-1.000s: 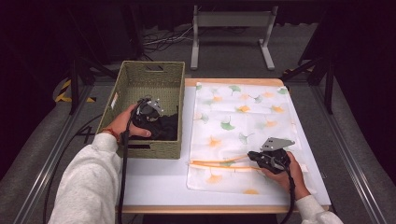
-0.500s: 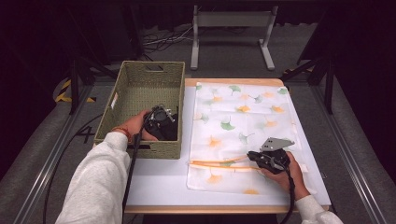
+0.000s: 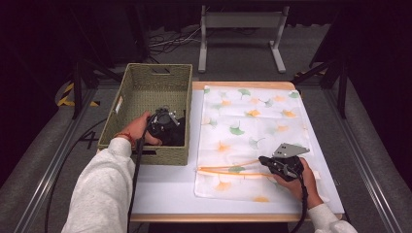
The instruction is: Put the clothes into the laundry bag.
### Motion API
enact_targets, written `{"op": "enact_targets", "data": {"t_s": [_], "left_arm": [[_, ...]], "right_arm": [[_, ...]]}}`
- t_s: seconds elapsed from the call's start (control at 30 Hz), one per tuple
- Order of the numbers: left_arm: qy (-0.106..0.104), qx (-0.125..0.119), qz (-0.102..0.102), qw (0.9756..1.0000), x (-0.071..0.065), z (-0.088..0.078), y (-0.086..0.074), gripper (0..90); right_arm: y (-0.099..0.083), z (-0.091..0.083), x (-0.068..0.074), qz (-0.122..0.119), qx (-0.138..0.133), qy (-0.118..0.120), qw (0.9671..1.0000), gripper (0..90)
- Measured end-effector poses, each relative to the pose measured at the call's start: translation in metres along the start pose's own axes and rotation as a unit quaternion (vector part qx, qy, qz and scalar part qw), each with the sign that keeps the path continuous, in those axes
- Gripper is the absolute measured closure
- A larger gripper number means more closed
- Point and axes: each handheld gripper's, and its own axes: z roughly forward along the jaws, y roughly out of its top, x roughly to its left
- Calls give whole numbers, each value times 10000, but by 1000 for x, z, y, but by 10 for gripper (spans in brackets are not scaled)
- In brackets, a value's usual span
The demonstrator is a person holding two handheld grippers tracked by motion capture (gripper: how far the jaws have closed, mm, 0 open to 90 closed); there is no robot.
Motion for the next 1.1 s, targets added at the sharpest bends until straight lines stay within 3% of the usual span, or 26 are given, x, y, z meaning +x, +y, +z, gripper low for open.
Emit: {"op": "enact_targets", "data": {"t_s": [0.13,0.23,0.33,0.37,0.57,0.63,0.73,0.77,0.83,0.93,1.0,1.1], "left_arm": [[295,-368,-168,9987,3,-19,-9,579],[475,-649,-293,9963,4,-37,-16,583],[664,-1095,-488,9906,2,-58,-24,584],[664,-1095,-488,9906,2,-58,-24,585],[1051,-1600,-723,9788,-6,-88,-33,586],[1077,-1699,-760,9766,-6,-95,-35,587],[1159,-1937,-790,9710,-7,-112,-37,590],[1159,-1937,-790,9710,-7,-112,-37,590],[1220,-2070,-842,9671,-8,-121,-36,591],[1230,-2233,-874,9630,-13,-129,-34,593],[1240,-2265,-857,9623,-16,-132,-31,594],[1215,-2266,-787,9632,-21,-135,-24,595]], "right_arm": [[2,-4,0,1,-99,-45,9999,897],[3,-6,-1,42,-175,-48,9998,897],[3,-8,0,34,-198,-64,9998,897],[3,-9,0,47,-218,-64,9997,897],[3,-10,0,48,-240,-50,9997,897],[3,-10,0,62,-248,-44,9997,897],[3,-10,0,59,-243,-39,9997,898],[3,-10,0,59,-243,-39,9997,898],[3,-10,0,62,-247,-42,9997,898],[4,-11,0,81,-269,-41,9996,898],[4,-11,0,93,-275,-37,9996,898],[4,-10,0,87,-270,-35,9996,898]]}}
